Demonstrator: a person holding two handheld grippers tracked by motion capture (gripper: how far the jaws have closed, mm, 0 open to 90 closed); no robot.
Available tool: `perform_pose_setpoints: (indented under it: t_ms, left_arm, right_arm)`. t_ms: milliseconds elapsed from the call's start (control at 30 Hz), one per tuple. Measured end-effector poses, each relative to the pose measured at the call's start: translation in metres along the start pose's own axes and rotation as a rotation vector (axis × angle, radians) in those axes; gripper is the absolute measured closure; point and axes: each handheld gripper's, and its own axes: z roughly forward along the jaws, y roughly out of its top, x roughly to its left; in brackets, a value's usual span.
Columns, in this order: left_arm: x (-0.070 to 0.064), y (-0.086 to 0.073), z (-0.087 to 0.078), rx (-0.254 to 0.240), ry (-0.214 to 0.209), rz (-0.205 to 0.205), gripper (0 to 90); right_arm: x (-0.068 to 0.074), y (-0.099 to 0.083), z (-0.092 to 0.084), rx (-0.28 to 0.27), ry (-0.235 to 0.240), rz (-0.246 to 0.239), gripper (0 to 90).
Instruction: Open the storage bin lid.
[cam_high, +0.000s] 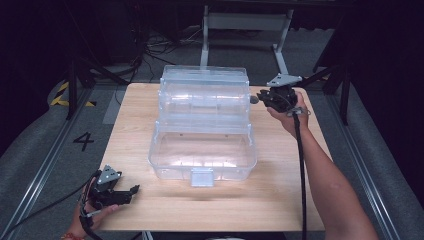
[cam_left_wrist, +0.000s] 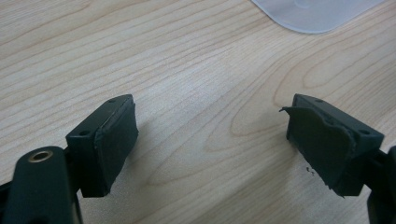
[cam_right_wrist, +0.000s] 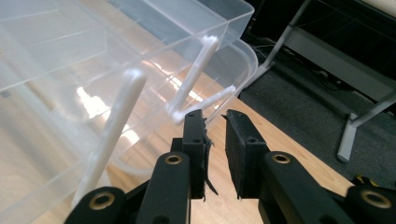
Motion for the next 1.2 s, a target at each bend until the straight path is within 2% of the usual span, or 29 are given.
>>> perform_pose_setpoints:
  t_ms: [267, 400, 667, 700, 1000, 1200]
  left_arm:
    - [0.0, 0.0, 0.0, 0.0, 0.0, 0.001, 16.8]
    - [0.0, 0.0, 0.0, 0.0, -0.001, -0.001, 16.8]
    - [0.0, 0.0, 0.0, 0.0, 0.003, -0.001, 16.8]
    - [0.0, -0.001, 0.0, -0.002, 0.002, -0.003, 16.8]
    - [0.0, -0.001, 0.0, -0.001, 0.003, -0.004, 16.8]
    - [0.0, -0.001, -0.001, -0.002, 0.007, -0.005, 16.8]
  right_arm:
    - [0.003, -0.016, -0.015, -0.01, 0.032, 0.011, 76.5]
    - [0.006, -0.022, -0.02, -0.009, 0.037, -0.006, 75.8]
    - [0.01, -0.032, -0.03, -0.013, 0.044, -0.007, 74.6]
    - [0.01, -0.036, -0.033, -0.012, 0.059, 0.003, 74.1]
    - [0.015, -0.052, -0.045, -0.03, 0.071, -0.006, 73.0]
    - [0.017, -0.063, -0.053, -0.02, 0.069, -0.019, 70.5]
